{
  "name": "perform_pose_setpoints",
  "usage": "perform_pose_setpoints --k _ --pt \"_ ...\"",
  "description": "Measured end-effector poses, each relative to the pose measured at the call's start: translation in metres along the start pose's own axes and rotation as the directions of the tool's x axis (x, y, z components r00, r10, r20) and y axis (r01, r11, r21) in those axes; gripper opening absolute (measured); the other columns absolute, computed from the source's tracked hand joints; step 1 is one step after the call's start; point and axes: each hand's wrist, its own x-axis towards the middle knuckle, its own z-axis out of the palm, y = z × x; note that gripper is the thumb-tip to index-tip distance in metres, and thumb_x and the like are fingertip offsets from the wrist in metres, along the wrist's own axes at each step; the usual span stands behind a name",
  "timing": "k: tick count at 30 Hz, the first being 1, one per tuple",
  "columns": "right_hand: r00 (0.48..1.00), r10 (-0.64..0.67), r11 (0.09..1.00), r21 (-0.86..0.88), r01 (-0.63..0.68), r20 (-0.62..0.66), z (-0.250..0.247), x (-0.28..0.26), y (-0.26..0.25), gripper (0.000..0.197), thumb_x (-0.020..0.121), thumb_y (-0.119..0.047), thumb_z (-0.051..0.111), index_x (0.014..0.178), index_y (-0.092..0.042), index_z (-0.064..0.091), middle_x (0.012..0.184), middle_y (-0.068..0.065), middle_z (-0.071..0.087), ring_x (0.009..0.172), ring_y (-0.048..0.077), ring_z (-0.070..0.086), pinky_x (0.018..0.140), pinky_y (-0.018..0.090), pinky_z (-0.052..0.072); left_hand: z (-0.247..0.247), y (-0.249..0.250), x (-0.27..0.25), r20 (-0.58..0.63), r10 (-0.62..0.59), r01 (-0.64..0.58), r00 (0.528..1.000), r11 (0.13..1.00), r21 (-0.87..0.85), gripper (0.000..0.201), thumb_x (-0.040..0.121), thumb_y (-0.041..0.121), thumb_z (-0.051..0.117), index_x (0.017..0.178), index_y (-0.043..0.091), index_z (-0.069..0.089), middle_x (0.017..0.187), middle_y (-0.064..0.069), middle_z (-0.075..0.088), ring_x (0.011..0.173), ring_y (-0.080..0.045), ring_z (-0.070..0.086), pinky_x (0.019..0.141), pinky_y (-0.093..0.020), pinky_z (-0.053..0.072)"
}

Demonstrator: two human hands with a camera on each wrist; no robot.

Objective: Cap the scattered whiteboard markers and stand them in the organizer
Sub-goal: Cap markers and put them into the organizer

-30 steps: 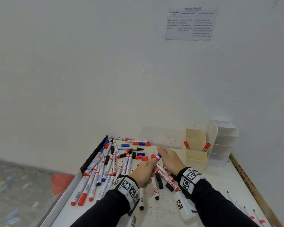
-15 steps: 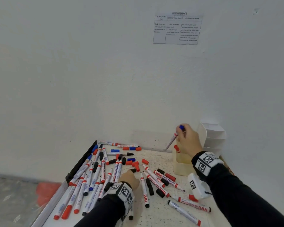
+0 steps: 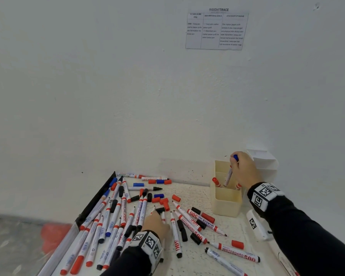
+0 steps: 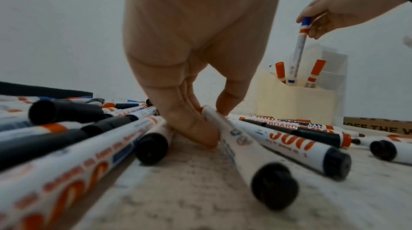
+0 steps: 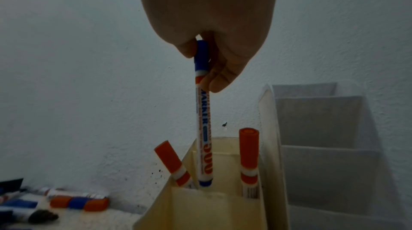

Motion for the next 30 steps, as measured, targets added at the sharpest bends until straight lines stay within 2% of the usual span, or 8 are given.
perform_pose_setpoints --k 5,11,16,19,22,24,27,30 --pt "0.989 -0.148 0.989 0.007 0.149 -0.009 0.007 -0.021 0.000 0.004 0.089 -0.007 0.050 0.089 -0.007 0.054 0.086 0.005 0.053 0.072 0.016 0.049 0.061 0.012 0.034 -0.003 0.000 -0.003 -0.039 0.060 -0.065 0.997 0.989 -0.136 0.031 0.089 0.022 0.056 0.117 0.016 0.046 0.082 0.008 0.051 0.069 -0.003 0.052 0.056 -0.013 0.041" --pt "0.975 -0.171 0.982 -0.057 0.181 0.142 0.014 -0.045 0.006 0.008 0.088 -0.011 0.056 0.093 -0.006 0.059 0.095 0.003 0.050 0.083 0.018 0.050 0.070 0.014 0.036 -0.012 -0.003 -0.012 -0.075 0.068 -0.085 0.995 0.961 -0.262 0.031 0.090 0.021 0.056 0.119 0.015 0.048 0.084 0.007 0.052 0.078 -0.010 0.057 0.076 -0.023 0.053" --pt "0.952 -0.025 0.988 -0.136 0.070 0.305 0.022 -0.063 0.019 0.014 0.086 -0.006 0.054 0.097 -0.015 0.055 0.106 0.010 0.057 0.085 0.017 0.051 0.077 0.023 0.040 -0.017 -0.016 -0.024 -0.099 0.048 -0.075 0.994 0.953 -0.294 0.029 0.088 0.023 0.058 0.116 0.017 0.050 0.080 0.006 0.054 0.069 -0.006 0.052 0.064 -0.018 0.046" --pt "0.979 -0.060 0.968 -0.228 0.104 0.194 0.027 -0.075 0.012 0.023 0.079 -0.015 0.064 0.102 -0.015 0.058 0.109 0.001 0.051 0.096 0.018 0.049 0.086 0.028 0.043 -0.018 -0.022 -0.033 -0.097 0.055 -0.079 0.994 0.962 -0.262 0.030 0.088 0.026 0.058 0.116 0.018 0.052 0.086 0.005 0.056 0.075 -0.009 0.054 0.070 -0.021 0.045" --pt "0.978 -0.199 0.942 -0.262 0.207 0.058 0.036 -0.093 -0.008 0.012 0.079 -0.021 0.065 0.089 -0.017 0.060 0.091 -0.006 0.048 0.083 0.013 0.049 0.073 0.021 0.041 -0.019 -0.025 -0.043 -0.065 0.085 -0.098 0.994 0.968 -0.230 0.029 0.089 0.030 0.055 0.116 0.020 0.051 0.104 -0.001 0.060 0.087 -0.012 0.055 0.079 -0.023 0.046" --pt "0.958 -0.151 0.950 -0.232 0.208 0.242 0.047 -0.106 -0.020 0.005 0.085 -0.026 0.058 0.083 -0.022 0.057 0.080 -0.011 0.047 0.077 0.011 0.051 0.068 0.019 0.044 -0.017 -0.026 -0.049 -0.062 0.127 -0.137 0.990 0.969 -0.205 0.028 0.090 0.030 0.054 0.116 0.020 0.050 0.099 0.001 0.058 0.084 -0.010 0.053 0.078 -0.022 0.045" --pt "0.797 0.071 0.920 -0.347 0.179 0.599 0.067 -0.123 -0.033 0.012 0.085 -0.037 0.057 0.091 -0.027 0.059 0.093 -0.008 0.056 0.087 0.011 0.055 0.070 0.021 0.046 -0.012 -0.027 -0.055 -0.068 0.158 -0.169 0.985 0.962 -0.212 0.026 0.090 0.026 0.054 0.116 0.020 0.051 0.078 0.007 0.049 0.068 -0.005 0.046 0.064 -0.018 0.042" --pt "0.759 0.164 0.848 -0.483 0.217 0.630 0.081 -0.138 -0.036 0.028 0.083 -0.041 0.060 0.106 -0.025 0.060 0.108 -0.003 0.058 0.095 0.013 0.057 0.069 0.022 0.042 -0.006 -0.027 -0.060 -0.054 0.168 -0.176 0.984 0.951 -0.255 0.024 0.091 0.024 0.051 0.115 0.019 0.051 0.077 0.005 0.051 0.068 -0.009 0.049 0.069 -0.025 0.048"
